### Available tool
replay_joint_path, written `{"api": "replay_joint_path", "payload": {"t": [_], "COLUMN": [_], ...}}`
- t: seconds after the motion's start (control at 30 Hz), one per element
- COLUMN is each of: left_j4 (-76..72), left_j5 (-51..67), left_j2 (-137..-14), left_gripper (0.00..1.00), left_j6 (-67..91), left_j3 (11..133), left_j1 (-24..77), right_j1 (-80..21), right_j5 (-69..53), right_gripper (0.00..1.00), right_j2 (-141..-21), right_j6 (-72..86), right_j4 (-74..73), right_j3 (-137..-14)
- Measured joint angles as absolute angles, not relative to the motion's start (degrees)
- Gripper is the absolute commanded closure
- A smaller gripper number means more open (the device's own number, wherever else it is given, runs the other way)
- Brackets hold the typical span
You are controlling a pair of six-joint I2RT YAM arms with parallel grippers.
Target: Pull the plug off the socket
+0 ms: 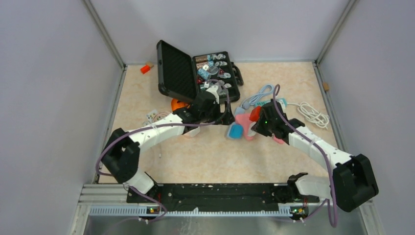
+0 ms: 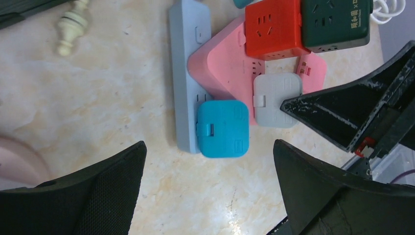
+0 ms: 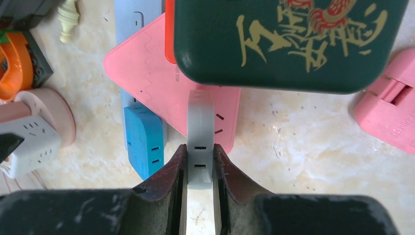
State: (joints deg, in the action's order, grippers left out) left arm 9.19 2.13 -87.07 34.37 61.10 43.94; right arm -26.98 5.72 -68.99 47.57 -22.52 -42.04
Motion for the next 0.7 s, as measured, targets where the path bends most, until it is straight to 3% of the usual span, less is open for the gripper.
{"api": "replay_joint_path", "payload": {"t": [0.13,0.27,0.33,0.5,0.7], "left_j4": [9.78,10.02,10.02,9.91,10.00], "left_j5": [5.32,6.76,7.09,7.29,7.73], "left_j2": [-92.77,-97.49,-99.68,-103.90,-108.22], "left_gripper": [0.01,0.01,0.01,0.01,0.01], "left_j6": [35.75,37.41,38.06,38.92,38.92], "left_j3": [65.36,68.16,69.17,70.72,72.47], "left_j1": [43.94,43.94,43.94,43.94,43.94], "right_j1": [-26.98,-26.98,-27.00,-26.98,-26.98], "right_j5": [5.13,4.95,4.71,4.69,4.51], "right_gripper": [0.89,0.54,0.43,0.41,0.48], "right_j2": [-68.10,-67.85,-67.88,-67.88,-69.14], "right_j6": [46.22,46.00,46.06,46.02,46.11], "right_j4": [-24.08,-23.14,-22.31,-19.42,-17.78], "right_j3": [-41.85,-41.10,-40.69,-39.99,-40.07]}}
